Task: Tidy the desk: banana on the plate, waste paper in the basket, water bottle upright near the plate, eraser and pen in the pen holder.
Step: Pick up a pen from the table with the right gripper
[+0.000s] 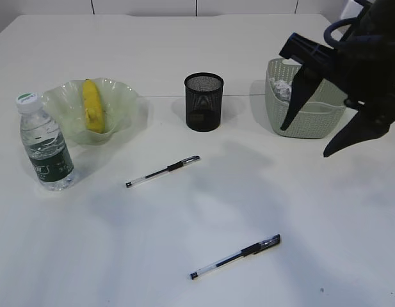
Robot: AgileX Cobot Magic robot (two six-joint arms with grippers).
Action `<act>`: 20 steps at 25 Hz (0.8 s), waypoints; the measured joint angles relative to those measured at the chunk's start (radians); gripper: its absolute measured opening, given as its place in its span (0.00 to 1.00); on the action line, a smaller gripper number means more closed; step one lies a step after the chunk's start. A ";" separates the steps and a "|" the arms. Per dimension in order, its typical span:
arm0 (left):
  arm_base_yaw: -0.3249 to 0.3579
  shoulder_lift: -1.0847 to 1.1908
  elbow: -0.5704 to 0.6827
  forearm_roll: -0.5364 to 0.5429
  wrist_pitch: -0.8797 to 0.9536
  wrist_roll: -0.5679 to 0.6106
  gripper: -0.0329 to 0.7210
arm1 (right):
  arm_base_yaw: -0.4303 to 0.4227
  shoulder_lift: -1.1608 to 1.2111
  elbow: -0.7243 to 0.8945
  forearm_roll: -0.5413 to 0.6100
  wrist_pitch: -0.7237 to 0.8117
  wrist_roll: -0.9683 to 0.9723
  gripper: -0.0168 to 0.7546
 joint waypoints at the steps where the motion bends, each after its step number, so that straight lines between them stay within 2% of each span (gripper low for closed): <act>1: -0.003 -0.004 0.000 0.000 0.002 0.000 0.67 | 0.008 0.005 0.000 -0.001 0.000 0.043 0.60; 6: -0.020 -0.016 0.000 -0.002 0.004 0.000 0.67 | 0.086 0.043 0.000 -0.031 -0.001 0.276 0.60; 11: -0.022 -0.016 0.000 -0.002 0.008 0.000 0.67 | 0.158 0.057 0.000 -0.123 -0.002 0.533 0.60; 17: -0.022 -0.016 0.000 -0.002 0.009 0.000 0.67 | 0.160 0.059 0.000 -0.225 -0.003 0.672 0.60; 20: -0.022 -0.016 0.000 -0.002 0.009 0.000 0.67 | 0.160 0.085 0.000 -0.223 -0.005 0.691 0.60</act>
